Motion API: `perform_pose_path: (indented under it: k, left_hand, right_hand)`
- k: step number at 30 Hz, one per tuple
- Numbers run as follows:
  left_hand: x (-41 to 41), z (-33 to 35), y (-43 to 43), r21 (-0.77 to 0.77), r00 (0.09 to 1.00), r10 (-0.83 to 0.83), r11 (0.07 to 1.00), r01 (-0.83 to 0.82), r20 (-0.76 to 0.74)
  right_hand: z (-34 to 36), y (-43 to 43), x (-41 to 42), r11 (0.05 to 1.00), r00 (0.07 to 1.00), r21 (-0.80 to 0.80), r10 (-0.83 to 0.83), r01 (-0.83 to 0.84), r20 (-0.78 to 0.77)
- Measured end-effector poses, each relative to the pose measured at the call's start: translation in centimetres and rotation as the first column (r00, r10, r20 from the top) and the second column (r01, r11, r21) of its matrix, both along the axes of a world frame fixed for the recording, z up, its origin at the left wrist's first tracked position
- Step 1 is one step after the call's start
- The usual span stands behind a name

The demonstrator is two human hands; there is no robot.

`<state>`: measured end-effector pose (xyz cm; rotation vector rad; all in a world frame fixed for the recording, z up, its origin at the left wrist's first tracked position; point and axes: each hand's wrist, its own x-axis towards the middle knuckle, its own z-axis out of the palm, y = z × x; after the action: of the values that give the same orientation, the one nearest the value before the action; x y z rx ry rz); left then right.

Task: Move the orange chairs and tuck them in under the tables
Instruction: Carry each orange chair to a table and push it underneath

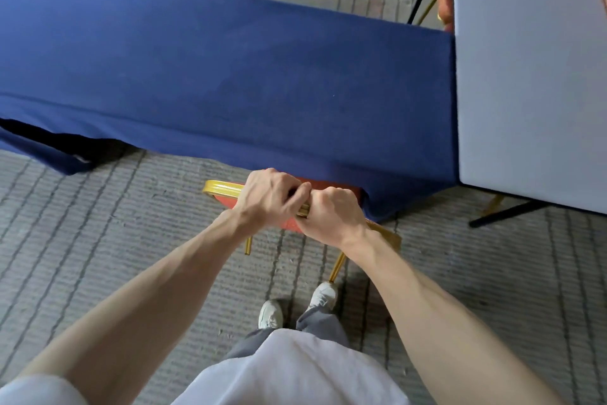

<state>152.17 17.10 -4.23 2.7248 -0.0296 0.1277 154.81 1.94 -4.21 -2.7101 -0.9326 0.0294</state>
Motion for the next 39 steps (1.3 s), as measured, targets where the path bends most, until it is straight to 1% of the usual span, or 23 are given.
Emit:
perform_pose_path:
  k: [3,5,10,12,17,21,24,26,31,35,39]
  left_hand:
    - [2.0,0.7,0.0,0.018,1.000,0.022,1.000,-0.022,0.001]
    - [3.7,1.1,0.1,0.029,0.999,0.040,0.999,-0.040,0.001]
    - [6.7,1.6,0.8,0.022,0.997,0.015,1.000,-0.016,0.070]
    - [7.6,1.6,1.1,0.017,0.996,0.005,1.000,-0.007,0.090]
    - [9.1,1.9,1.4,0.018,0.991,0.005,1.000,-0.008,0.131]
    - [10.5,2.1,0.9,-0.039,0.994,-0.041,0.998,0.045,0.099]
    - [12.1,2.4,-0.1,-0.022,0.989,-0.074,0.997,0.078,0.130]
    - [12.5,2.2,-0.5,-0.009,0.988,-0.075,0.997,0.077,0.137]
    - [12.4,1.7,-1.2,-0.004,0.985,-0.083,0.996,0.084,0.148]
    - [11.8,1.5,-1.0,-0.004,0.984,-0.087,0.996,0.088,0.158]
    - [9.9,0.8,-1.7,-0.012,0.979,-0.107,0.994,0.111,0.175]
  right_hand:
    - [0.3,0.3,2.2,0.999,1.000,0.042,0.000,-0.001,0.021]
    - [0.6,0.4,4.0,0.997,1.000,0.078,0.003,-0.004,0.005]
    - [1.7,0.7,7.1,0.994,1.000,0.107,-0.012,0.014,-0.020]
    - [1.9,1.0,7.8,0.993,1.000,0.118,-0.027,0.027,0.005]
    - [2.2,1.4,9.2,0.993,0.996,0.113,-0.044,0.035,0.074]
    - [2.5,0.6,10.7,0.997,0.994,0.051,-0.066,0.062,0.083]
    - [2.7,-0.1,12.1,0.991,0.985,0.032,-0.134,0.131,0.105]
    - [2.6,-0.5,12.4,0.988,0.983,0.054,-0.147,0.142,0.111]
    - [1.8,-1.4,12.5,0.987,0.976,0.118,-0.128,0.108,0.176]
    - [1.1,-1.4,11.9,0.989,0.966,0.105,-0.128,0.106,0.225]
    - [0.4,-2.0,10.1,0.987,0.958,0.137,-0.123,0.090,0.260]
